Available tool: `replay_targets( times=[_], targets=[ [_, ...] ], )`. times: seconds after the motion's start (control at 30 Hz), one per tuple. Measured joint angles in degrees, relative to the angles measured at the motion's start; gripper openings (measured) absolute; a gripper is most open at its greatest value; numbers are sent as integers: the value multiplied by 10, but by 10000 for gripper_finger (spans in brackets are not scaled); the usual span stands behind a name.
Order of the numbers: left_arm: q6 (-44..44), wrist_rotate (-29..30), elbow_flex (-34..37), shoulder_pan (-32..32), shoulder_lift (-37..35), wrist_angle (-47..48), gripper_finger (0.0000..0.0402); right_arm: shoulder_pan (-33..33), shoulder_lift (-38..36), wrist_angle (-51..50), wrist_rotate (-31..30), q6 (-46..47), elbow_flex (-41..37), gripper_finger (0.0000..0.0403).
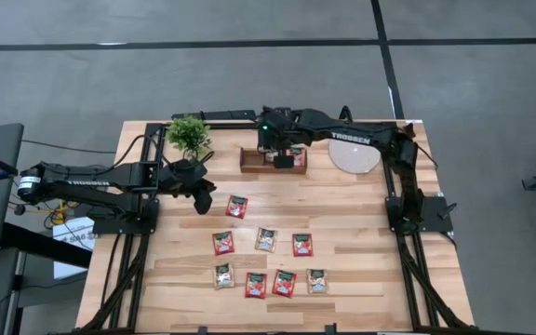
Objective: Pick & Place Tea
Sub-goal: Put the brown tea bag into the middle section of the wooden organizer
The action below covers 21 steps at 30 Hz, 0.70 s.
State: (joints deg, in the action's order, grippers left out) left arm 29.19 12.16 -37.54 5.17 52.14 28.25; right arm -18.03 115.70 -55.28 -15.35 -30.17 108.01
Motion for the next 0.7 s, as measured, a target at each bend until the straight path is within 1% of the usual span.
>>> replay_targets(
  times=[0.17,0.23,0.3,0.37,0.43,0.47,0.7],
  targets=[
    [0,12,0,0,0,-1,60,-6,3,-1,33,12,0,0],
    [0,12,0,0,0,-2,60,-4,15,8,30,13,1,0],
    [0,12,0,0,0,-1,60,-5,27,-11,33,12,-2,0],
    [0,13,0,0,0,-1,60,-1,43,3,34,13,1,0],
    [0,13,0,0,0,-2,60,0,54,-17,28,12,-1,0],
    [0,13,0,0,0,-3,60,0,59,-7,23,13,-1,0],
    [1,14,0,0,0,-6,60,-4,63,-10,19,17,-1,0]
  ],
)
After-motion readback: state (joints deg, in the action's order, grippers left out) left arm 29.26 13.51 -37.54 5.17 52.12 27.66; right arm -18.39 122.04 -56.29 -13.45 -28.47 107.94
